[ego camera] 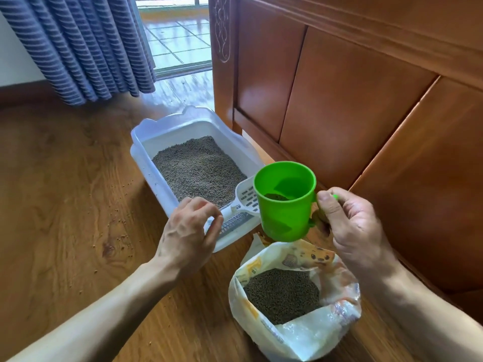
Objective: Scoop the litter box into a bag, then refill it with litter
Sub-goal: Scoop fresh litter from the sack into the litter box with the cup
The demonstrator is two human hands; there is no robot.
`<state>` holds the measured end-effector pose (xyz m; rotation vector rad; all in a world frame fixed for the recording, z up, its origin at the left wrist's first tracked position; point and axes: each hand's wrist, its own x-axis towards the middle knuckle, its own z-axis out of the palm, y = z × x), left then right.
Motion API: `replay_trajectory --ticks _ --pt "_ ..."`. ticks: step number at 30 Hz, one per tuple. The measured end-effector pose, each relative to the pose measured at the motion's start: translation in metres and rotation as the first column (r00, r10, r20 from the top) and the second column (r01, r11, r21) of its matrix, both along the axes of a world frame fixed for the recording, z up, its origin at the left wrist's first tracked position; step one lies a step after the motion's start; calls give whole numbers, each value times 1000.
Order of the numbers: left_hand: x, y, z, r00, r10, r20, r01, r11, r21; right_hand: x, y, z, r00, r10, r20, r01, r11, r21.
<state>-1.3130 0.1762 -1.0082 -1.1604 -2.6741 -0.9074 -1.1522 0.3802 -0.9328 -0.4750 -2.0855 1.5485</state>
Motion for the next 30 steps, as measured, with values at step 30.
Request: replay_trajectory --ticks 30 --pt "-63 -52 -23 975 159 154 -193 951 241 -242 -34 -24 883 90 461 -469 127 874"
